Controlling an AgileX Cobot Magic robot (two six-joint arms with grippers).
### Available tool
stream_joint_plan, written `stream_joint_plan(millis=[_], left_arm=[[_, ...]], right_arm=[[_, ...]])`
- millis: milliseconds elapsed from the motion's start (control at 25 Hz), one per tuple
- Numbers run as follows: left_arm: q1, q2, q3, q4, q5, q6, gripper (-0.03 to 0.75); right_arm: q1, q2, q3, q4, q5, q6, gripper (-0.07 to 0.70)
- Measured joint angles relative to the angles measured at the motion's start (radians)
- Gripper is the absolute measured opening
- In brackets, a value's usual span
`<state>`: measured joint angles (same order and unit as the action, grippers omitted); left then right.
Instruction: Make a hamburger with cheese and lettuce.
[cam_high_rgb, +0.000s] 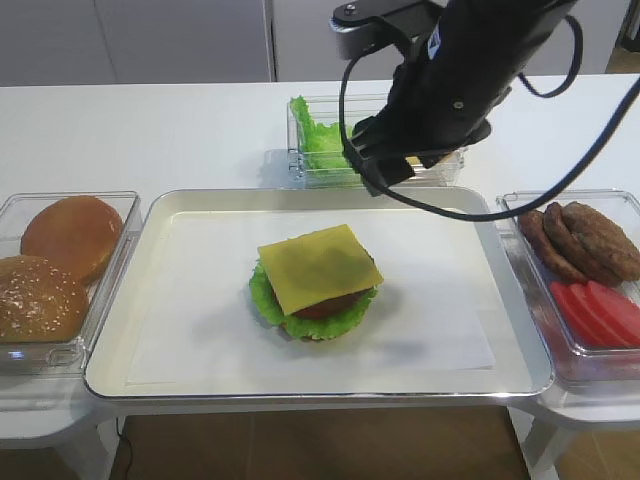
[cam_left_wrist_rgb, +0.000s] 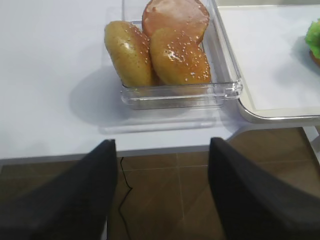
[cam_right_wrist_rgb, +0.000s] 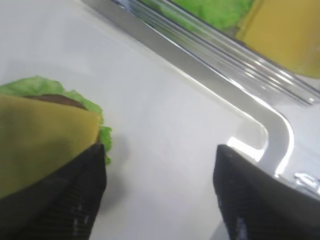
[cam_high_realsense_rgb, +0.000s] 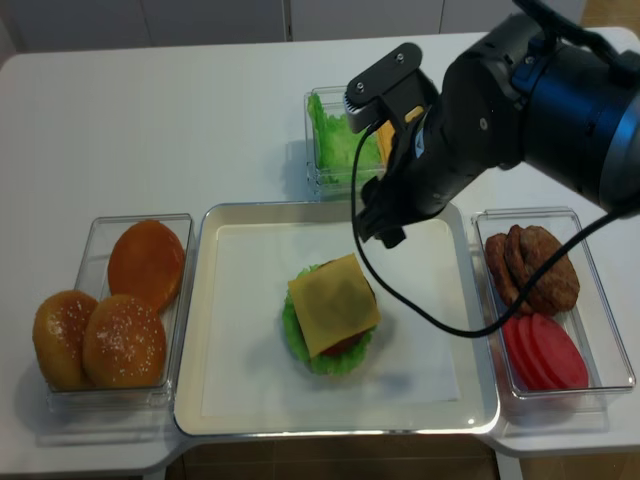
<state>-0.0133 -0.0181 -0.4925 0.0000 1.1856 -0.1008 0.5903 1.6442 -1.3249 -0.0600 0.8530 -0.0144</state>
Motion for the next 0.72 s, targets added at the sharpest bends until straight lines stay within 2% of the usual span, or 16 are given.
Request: stream_joint_plan(millis=[120,360,560,720], left_arm=[[0.0,0.0,0.0,0.0,0.0,0.0,0.433],[0.0,0.0,0.0,0.0,0.0,0.0,0.433],[0.0,0.0,0.0,0.0,0.0,0.0,0.433],[0.0,0.0,0.0,0.0,0.0,0.0,0.433]], right_arm=[[-0.051,-0.006,-0.005,-0.006,0.052,0.033,0.522],[-0.261,-0.038,-0.009,0.127,0.101,-0.003,0.521],[-0.414,-0.096,-0.011,0.143,0.149,-0.005,0.507],[-0.476,-0.146,-0.007,0.143,0.201,-0.007,0.505]])
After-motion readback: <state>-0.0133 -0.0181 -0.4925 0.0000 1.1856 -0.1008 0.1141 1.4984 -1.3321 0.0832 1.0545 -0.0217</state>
